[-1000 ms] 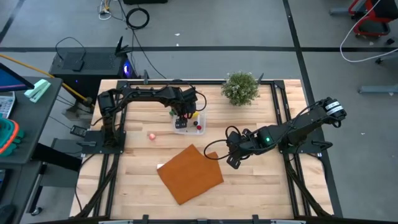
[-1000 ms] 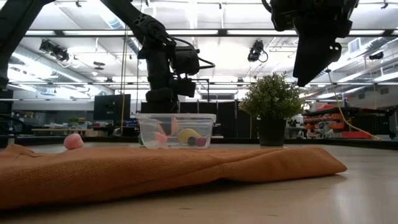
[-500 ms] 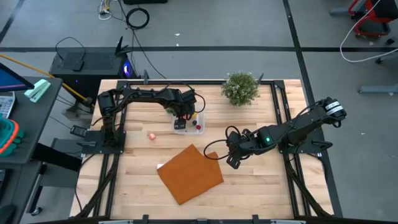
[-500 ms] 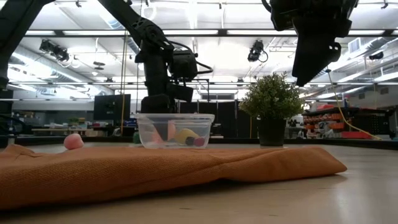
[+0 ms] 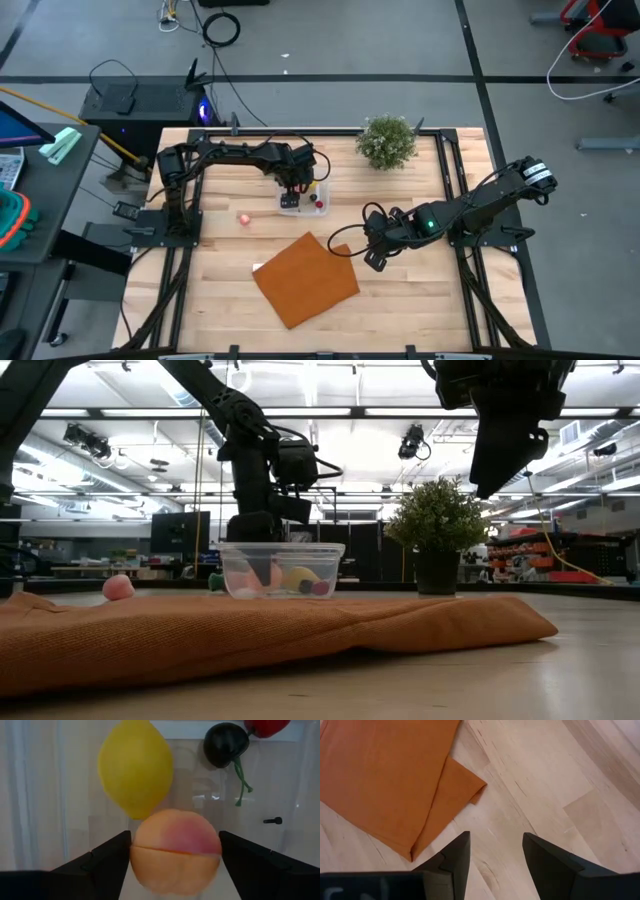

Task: Pick and placing Produce into tupperware
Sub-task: Put the bottom pink peach into the transparent bin, then put the orange carrot into the transparent bin

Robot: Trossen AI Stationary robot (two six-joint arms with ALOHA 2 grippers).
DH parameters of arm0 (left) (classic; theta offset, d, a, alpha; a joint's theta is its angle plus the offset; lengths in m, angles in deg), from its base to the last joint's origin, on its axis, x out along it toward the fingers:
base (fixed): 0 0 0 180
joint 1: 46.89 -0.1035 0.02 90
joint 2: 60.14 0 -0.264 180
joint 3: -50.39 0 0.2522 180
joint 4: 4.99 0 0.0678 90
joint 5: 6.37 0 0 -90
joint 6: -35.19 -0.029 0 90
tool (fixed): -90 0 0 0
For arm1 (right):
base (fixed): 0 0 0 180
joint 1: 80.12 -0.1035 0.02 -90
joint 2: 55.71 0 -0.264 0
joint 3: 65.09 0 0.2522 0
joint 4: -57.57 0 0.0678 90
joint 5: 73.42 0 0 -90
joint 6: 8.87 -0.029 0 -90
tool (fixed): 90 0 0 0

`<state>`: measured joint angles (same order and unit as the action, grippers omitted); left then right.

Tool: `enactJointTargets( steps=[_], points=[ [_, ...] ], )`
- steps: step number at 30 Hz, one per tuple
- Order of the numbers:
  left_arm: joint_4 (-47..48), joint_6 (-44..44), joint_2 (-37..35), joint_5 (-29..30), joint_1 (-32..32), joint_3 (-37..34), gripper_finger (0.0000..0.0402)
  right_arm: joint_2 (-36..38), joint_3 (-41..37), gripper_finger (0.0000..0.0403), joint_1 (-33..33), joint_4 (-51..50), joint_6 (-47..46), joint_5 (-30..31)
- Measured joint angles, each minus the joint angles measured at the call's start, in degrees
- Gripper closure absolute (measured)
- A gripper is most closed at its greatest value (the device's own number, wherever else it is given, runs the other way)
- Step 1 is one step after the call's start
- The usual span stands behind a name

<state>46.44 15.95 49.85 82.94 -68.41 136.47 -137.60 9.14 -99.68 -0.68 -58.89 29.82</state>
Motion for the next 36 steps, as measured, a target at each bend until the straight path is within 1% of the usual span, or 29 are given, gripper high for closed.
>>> enactJointTargets(
  steps=[6, 9, 12, 17, 19, 26, 30, 33, 36],
  points=[
    [0.91, -0.01, -0.36, 0.76, 0.57, 0.00, 0.0068, 0.00, 0.00, 0.0251, 0.00, 0.00, 0.00, -0.11],
    [1.61, -0.04, -2.25, 1.07, 0.98, 0.28, 0.0065, 0.00, 0.00, 0.0251, -0.01, 0.00, 0.00, -0.22],
    [3.55, -0.02, -3.91, 1.05, 1.25, 2.34, 0.0065, 0.00, 0.00, 0.0251, -0.01, 0.00, 0.00, -0.24],
    [12.17, 0.66, -4.90, 2.26, 0.49, 9.23, 0.0065, 0.00, 0.00, 0.0251, 0.00, 0.02, 0.13, -0.24],
    [16.78, 1.06, -4.90, 2.47, -0.41, 12.43, 0.0065, 0.00, 0.00, 0.0251, -0.01, 0.00, 0.13, -0.24],
    [27.79, 3.58, -4.90, 2.60, -4.64, 21.91, 0.0065, 0.00, 0.00, 0.0251, -0.01, 0.00, 0.15, -0.24],
    [34.52, 3.58, -4.90, 2.58, -7.21, 24.73, 0.0065, 0.00, 0.00, 0.0251, 0.01, 0.00, 0.20, -0.24],
    [39.52, 2.89, -4.90, 2.17, -8.76, 24.78, 0.0065, 0.00, 0.00, 0.0251, 0.00, 0.00, 0.63, -0.21],
    [40.76, 0.47, -4.90, 2.13, -9.66, 24.76, 0.0065, 0.00, 0.00, 0.0251, 0.00, 0.00, 1.01, -0.02]
  ],
)
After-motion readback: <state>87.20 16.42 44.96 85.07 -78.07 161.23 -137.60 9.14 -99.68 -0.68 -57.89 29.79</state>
